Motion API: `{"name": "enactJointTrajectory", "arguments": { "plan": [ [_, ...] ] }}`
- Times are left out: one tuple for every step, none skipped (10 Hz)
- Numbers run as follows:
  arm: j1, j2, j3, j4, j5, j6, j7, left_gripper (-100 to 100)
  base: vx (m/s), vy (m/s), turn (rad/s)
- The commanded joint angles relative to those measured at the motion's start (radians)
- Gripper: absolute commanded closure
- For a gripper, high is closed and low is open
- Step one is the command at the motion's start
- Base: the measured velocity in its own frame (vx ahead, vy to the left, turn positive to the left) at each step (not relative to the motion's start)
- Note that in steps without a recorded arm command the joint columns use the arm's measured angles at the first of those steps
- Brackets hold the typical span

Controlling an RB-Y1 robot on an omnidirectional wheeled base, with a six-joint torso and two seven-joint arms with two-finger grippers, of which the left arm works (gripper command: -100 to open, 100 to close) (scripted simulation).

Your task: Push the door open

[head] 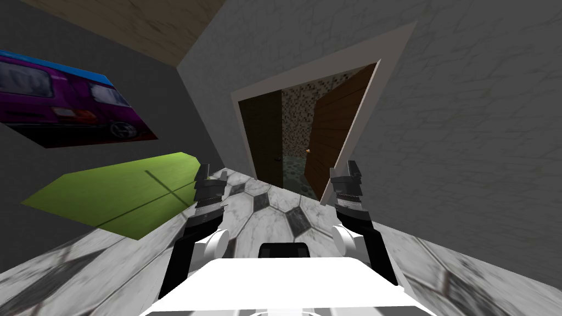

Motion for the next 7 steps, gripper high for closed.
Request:
{"name": "enactJointTrajectory", "arguments": {
  "plan": [
    [-0.013,0.011,-0.004,0.032,0.003,-0.007,0.0,-100,0.053,0.005,-0.053],
    [-0.023,0.018,-0.007,0.06,0.005,-0.014,0.001,-100,0.127,0.03,-0.068],
    [-0.034,0.026,-0.01,0.087,0.008,-0.02,0.001,-100,0.154,0.033,-0.064],
    [-0.041,0.03,-0.012,0.106,0.009,-0.024,0.001,-100,0.131,0.028,-0.041],
    [-0.049,0.035,-0.014,0.125,0.011,-0.029,0.002,-100,0.102,0.024,-0.048],
    [-0.056,0.039,-0.016,0.145,0.013,-0.033,0.002,-100,0.094,0.018,-0.05],
    [-0.064,0.044,-0.018,0.165,0.015,-0.038,0.002,-100,0.08,0.021,-0.038]
  ]
}}
